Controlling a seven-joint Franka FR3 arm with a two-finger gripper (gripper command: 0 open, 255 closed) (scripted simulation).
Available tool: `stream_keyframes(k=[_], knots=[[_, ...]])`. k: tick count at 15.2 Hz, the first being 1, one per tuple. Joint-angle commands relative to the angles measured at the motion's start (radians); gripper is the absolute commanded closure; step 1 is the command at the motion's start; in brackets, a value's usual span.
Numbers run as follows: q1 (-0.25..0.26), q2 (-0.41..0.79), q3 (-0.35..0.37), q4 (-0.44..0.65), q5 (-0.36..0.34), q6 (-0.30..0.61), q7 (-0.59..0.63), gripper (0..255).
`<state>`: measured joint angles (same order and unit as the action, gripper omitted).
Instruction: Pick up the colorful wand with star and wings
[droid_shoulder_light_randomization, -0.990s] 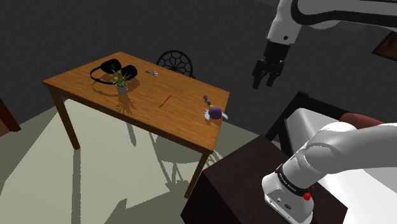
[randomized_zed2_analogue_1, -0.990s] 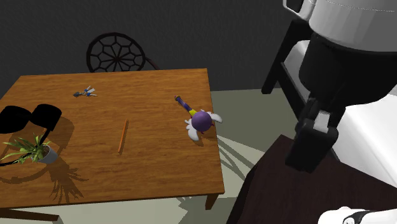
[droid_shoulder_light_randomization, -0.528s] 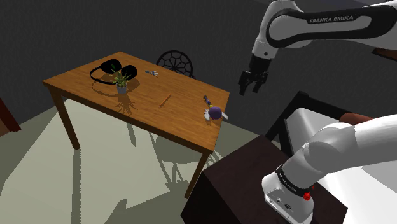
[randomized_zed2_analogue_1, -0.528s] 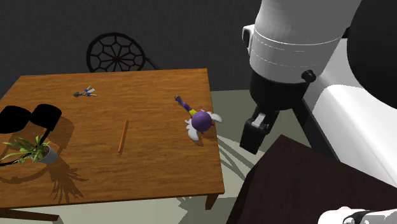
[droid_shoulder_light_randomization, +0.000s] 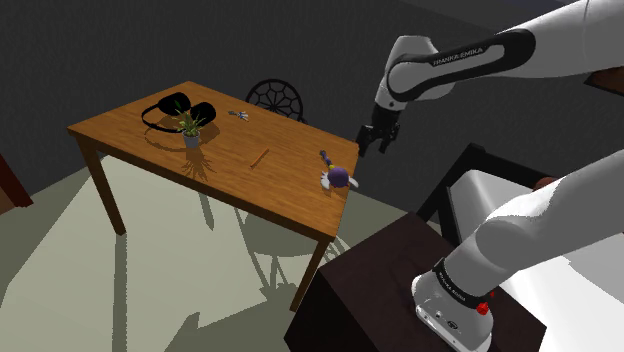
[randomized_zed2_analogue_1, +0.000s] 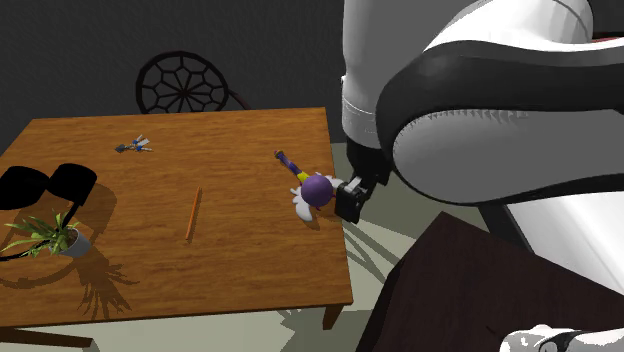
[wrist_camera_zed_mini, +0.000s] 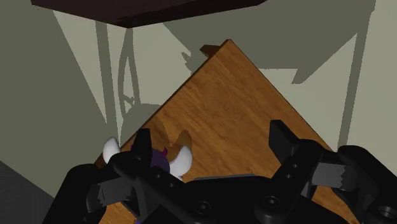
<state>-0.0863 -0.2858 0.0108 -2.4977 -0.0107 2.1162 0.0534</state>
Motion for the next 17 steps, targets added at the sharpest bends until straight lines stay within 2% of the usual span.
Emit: stream_keyframes(k=[1, 9, 17], knots=[[-0.010, 0.071, -0.007, 0.016, -0.012, 0.070, -0.003, 0], [-0.042, 0.369, -0.035, 0.138, -0.052, 0.291, -0.003, 0], [-0.067, 0.668, -0.062, 0.344, -0.071, 0.431, -0.007, 0]])
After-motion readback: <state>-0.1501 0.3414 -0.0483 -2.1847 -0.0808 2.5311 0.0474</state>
